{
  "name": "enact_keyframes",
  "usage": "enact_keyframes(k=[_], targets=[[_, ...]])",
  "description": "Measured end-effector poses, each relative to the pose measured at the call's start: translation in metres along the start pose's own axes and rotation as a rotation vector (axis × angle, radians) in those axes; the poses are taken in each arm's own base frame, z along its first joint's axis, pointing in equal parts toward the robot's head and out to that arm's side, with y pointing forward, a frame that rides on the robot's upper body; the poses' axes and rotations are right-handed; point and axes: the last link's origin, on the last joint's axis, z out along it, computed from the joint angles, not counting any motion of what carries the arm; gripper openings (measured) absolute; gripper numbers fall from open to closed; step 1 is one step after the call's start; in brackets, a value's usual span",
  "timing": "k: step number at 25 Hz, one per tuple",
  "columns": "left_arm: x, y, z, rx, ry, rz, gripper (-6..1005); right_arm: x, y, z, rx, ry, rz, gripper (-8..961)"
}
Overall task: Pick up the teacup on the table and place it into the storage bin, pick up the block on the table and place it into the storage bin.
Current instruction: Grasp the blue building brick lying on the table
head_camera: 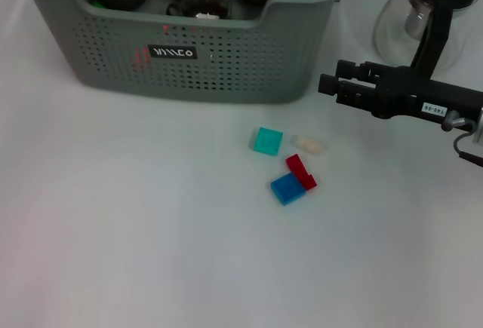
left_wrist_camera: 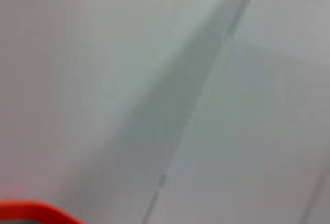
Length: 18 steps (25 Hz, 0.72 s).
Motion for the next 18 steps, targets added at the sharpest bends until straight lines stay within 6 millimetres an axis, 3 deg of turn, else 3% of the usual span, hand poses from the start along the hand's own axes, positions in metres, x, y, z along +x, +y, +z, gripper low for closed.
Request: enact_keyframes(k=[7, 9, 10, 11, 13, 18], targets=[[-0.095, 0.031, -0.012, -0.129, -0.140, 0.188, 721, -0.002, 0.000, 0.002, -0.001, -0.001, -0.005, 640], [-0.095, 0.031, -0.012, -0.129, -0.140, 0.188, 722, -0.002, 0.000, 0.002, -0.002, -0.001, -0.005, 640], [-0.133, 0.039, -0.011, -0.148, -0.223, 0.190, 722, -0.002, 0.000, 0.002, -0.003, 0.001, -0.005, 640], [-0.133, 0.039, -0.011, -0.148, -0.223, 0.190, 723, -0.001, 0.001, 0.002, -0.004, 0.004, -0.004, 640], [-0.152, 0.042, -0.009, -0.158, -0.254, 0.179, 723, 0.001, 0.001, 0.002, -0.008, 0.009, -0.003, 640], [-0.159, 0.040, -0.004, -0.139, -0.263, 0.184, 723, 0.007, 0.004, 0.001, -0.027, 0.044, -0.008, 639]])
